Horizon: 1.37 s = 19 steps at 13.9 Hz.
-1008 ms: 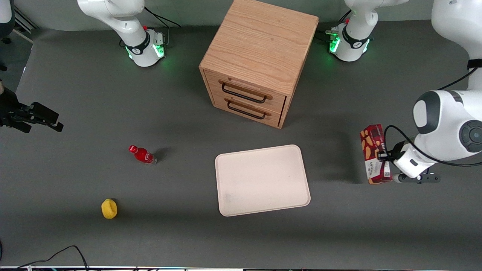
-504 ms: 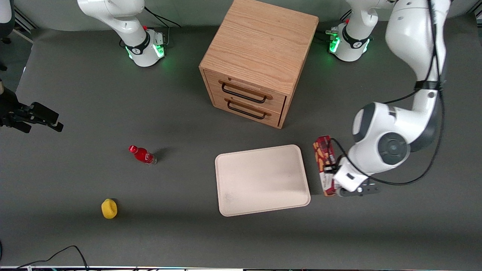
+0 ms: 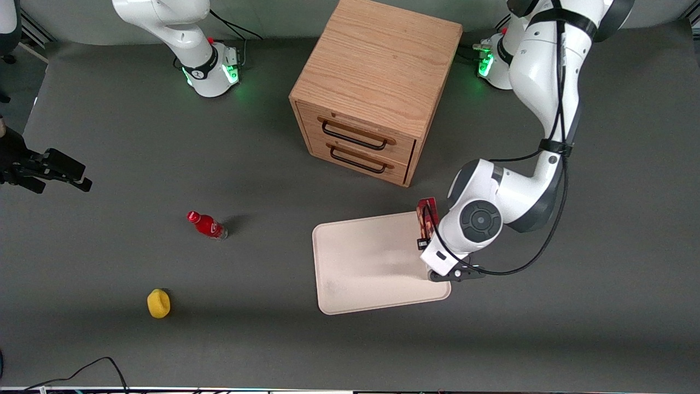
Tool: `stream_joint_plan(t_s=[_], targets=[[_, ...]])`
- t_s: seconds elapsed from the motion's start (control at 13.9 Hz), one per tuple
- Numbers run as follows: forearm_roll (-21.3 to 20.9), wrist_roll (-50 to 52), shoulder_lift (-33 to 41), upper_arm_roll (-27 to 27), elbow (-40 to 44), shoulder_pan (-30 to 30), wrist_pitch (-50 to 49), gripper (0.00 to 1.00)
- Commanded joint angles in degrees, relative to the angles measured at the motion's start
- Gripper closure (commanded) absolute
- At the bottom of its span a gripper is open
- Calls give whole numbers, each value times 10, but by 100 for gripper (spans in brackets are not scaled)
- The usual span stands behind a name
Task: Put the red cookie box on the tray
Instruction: 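Lift the box and carry it over the white tray's corner, then lower the box onto the tray and open the left gripper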
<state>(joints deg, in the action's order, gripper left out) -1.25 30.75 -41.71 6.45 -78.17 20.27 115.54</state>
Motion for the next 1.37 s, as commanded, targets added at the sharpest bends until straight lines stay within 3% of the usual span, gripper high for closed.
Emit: stream_joint_plan(t_s=[0.0, 0.5, 0.58, 0.65, 0.94, 1.3], targets=[[-5, 15, -13, -10, 19, 9, -2, 100], [-7, 56, -29, -10, 19, 6, 35, 100], [-8, 57, -29, -10, 19, 6, 35, 58], [-12, 60, -29, -10, 19, 7, 35, 1], [-9, 61, -21, -10, 24, 6, 22, 0], [-7, 53, 45, -14, 22, -9, -53, 0]])
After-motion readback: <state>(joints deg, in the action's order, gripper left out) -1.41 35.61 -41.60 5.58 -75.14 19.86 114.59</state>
